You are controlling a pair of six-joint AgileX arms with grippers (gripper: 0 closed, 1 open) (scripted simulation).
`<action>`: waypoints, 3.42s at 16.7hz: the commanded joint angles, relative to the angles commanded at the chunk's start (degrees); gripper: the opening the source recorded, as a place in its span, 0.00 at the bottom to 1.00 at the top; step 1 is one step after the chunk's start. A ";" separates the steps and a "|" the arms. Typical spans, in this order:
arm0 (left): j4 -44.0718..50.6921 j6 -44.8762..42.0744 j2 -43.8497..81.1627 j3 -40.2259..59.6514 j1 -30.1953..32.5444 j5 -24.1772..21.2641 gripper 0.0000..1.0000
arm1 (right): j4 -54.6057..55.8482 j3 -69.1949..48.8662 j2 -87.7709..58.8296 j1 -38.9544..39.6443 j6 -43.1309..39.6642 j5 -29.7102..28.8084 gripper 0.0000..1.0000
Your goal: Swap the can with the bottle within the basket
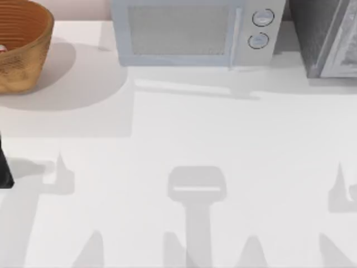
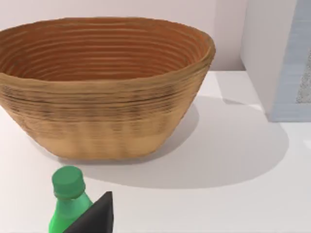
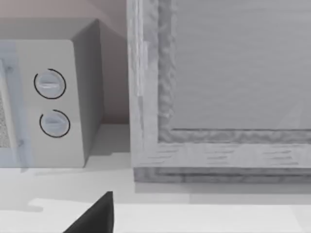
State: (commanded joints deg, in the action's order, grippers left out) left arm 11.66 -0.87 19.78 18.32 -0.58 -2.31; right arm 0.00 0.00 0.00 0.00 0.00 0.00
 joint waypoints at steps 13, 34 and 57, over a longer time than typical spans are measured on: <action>41.14 -5.25 74.95 76.53 -5.13 -9.08 1.00 | 0.00 0.00 0.00 0.00 0.00 0.00 1.00; 71.26 -11.20 139.40 148.82 -12.82 -15.63 1.00 | 0.00 0.00 0.00 0.00 0.00 0.00 1.00; 71.47 -9.15 153.20 161.46 -11.67 -15.24 0.77 | 0.00 0.00 0.00 0.00 0.00 0.00 1.00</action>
State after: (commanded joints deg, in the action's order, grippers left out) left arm 83.13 -10.01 172.98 179.78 -12.24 -17.55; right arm 0.00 0.00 0.00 0.00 0.00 0.00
